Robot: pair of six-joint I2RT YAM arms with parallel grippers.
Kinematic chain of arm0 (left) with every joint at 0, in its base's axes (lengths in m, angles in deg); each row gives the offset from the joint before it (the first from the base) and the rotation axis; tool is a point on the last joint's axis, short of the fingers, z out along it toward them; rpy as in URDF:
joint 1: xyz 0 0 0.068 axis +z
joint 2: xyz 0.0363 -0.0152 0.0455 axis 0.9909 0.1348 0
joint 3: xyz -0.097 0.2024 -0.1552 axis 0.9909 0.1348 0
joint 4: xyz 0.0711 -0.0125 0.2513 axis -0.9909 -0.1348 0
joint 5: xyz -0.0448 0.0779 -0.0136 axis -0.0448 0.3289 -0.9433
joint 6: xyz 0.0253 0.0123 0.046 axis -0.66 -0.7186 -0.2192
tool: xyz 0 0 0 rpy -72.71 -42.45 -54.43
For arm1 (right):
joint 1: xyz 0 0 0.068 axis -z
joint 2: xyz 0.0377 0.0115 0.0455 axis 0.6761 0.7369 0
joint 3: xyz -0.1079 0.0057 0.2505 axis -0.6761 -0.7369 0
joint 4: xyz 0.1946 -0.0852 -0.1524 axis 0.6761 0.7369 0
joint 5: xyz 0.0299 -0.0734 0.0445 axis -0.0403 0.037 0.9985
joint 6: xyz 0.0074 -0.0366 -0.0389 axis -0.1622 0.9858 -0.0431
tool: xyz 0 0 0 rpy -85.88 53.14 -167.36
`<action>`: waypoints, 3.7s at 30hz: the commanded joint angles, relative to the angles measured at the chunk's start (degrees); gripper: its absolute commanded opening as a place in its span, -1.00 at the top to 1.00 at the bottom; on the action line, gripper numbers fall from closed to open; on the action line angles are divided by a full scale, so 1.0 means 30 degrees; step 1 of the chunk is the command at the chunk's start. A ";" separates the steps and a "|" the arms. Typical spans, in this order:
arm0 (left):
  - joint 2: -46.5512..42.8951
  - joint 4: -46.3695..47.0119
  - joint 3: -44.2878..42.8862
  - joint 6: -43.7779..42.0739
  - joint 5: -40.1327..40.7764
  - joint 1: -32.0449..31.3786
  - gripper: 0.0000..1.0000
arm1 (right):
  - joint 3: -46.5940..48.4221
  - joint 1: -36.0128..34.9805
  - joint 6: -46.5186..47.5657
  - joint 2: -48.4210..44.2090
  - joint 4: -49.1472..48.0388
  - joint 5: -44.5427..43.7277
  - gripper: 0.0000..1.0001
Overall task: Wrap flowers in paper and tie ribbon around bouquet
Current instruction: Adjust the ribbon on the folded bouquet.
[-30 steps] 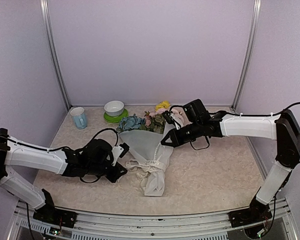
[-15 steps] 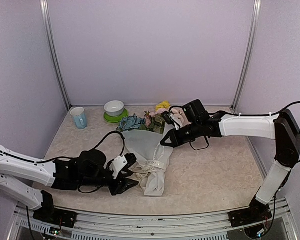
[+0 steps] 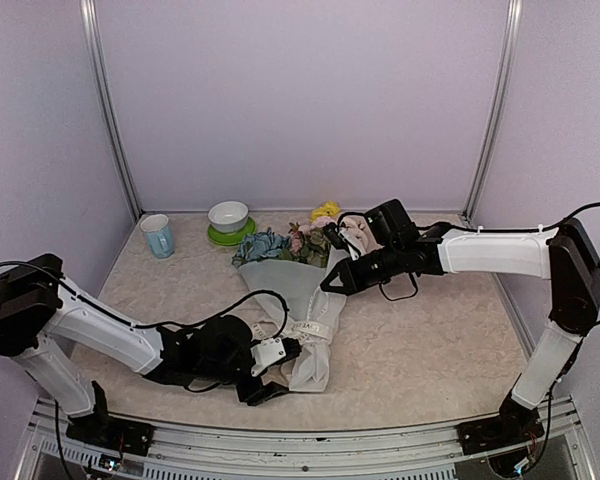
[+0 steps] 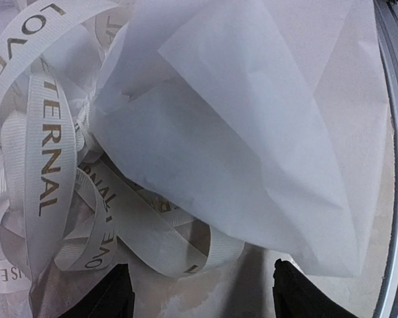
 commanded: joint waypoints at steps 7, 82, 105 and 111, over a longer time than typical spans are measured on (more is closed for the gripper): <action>0.2153 0.1453 -0.1545 -0.0365 -0.1234 0.0089 0.26 | -0.0189 -0.0223 0.0030 -0.0102 -0.0452 0.0036 1.00; -1.0025 -0.6388 -0.0832 0.2590 -0.4751 0.4129 -0.94 | 0.0423 -0.0246 0.0219 0.1170 -0.0254 0.0243 1.00; 0.1317 0.0446 -0.4210 0.4829 -0.8216 0.6620 0.57 | -0.0324 -0.0280 0.0141 0.0750 -0.0471 -0.0081 1.00; 0.0567 0.0093 -0.4053 0.4829 -0.7619 0.7018 1.00 | -0.0368 -0.0281 0.0151 0.0672 -0.0368 -0.0189 1.00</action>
